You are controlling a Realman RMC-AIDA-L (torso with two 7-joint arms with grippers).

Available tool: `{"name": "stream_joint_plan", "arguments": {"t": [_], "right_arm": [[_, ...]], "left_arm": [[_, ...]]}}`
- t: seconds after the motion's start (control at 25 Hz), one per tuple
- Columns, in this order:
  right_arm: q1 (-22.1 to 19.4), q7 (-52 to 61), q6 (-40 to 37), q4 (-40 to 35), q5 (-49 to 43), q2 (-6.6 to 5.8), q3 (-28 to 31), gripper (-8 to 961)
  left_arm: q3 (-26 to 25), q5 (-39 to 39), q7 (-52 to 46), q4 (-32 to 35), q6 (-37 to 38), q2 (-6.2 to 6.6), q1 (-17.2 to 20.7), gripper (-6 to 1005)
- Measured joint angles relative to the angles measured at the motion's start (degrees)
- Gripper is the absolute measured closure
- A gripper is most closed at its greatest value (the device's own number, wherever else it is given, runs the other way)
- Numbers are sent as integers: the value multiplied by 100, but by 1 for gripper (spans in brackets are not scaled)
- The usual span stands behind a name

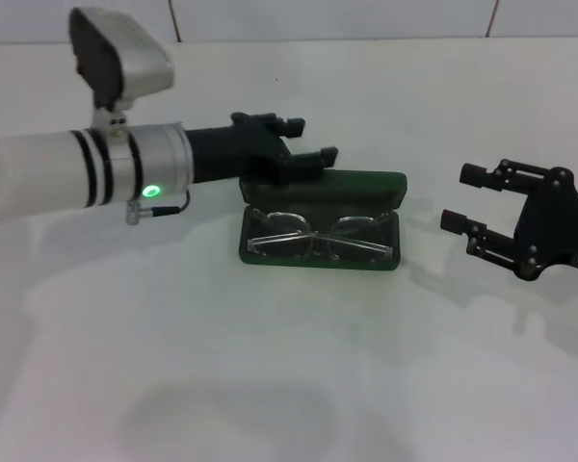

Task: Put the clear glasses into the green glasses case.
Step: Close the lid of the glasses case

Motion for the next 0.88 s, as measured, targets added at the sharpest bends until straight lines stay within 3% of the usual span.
{"name": "stream_joint_plan", "arguments": {"t": [0.6, 0.88], "right_arm": [[113, -1, 381, 84, -75, -14, 8, 375], [207, -3, 462, 85, -75, -12, 8, 366]], "left_arm": [[3, 481, 90, 205, -129, -10, 115, 316], [4, 476, 666, 443, -221, -17, 327, 315]]}}
